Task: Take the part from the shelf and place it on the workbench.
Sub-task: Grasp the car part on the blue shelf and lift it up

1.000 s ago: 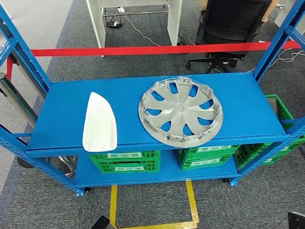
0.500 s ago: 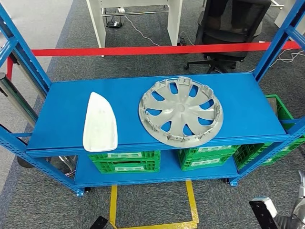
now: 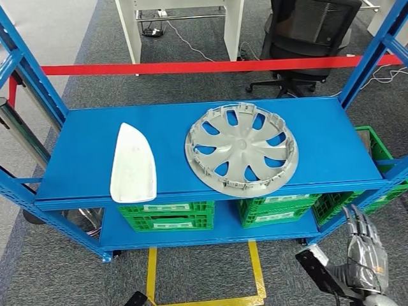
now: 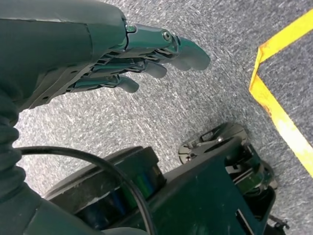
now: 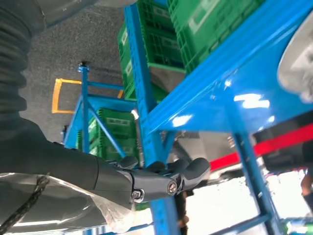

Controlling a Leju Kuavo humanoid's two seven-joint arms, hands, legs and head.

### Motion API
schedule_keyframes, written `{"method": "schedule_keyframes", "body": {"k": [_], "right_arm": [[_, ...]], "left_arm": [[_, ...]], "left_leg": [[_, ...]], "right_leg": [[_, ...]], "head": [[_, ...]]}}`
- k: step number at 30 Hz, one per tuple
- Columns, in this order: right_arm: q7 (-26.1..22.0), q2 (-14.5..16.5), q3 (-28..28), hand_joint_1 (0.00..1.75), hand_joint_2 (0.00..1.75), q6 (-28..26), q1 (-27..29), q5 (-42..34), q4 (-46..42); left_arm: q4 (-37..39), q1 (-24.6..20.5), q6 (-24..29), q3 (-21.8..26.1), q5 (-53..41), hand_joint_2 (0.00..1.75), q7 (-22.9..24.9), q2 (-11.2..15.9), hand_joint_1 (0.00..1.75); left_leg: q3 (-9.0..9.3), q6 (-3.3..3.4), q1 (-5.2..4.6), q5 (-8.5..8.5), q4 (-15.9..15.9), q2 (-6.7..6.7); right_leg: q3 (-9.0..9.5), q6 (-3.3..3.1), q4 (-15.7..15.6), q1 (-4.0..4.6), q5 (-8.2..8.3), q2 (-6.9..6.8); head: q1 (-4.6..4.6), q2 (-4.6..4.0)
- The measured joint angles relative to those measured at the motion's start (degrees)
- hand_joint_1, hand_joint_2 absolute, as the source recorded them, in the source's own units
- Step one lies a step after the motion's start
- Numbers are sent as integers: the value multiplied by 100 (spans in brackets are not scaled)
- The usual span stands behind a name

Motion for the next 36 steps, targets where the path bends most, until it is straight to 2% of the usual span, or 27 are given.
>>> {"method": "schedule_keyframes", "body": {"k": [9,14,36], "right_arm": [[627,-539,665,0,175,397,-635,-239,448],[651,-703,901,0,175,543,-1031,-459,813],[758,-809,1919,0,175,1299,-3079,-11,2552]], "left_arm": [[2,-15,-152,-7,-305,175,125,-14,0],[2,-27,-215,-24,-448,175,164,-27,0],[2,-206,-335,-164,-872,175,357,-52,0]], "left_leg": [[1,1,0,1,0,7],[0,1,-1,2,1,6],[0,-2,0,6,3,6]], "right_leg": [[0,0,1,0,2,8],[0,0,1,0,3,7],[-1,1,3,0,6,8]], "head": [[0,0],[0,0],[1,0]]}}
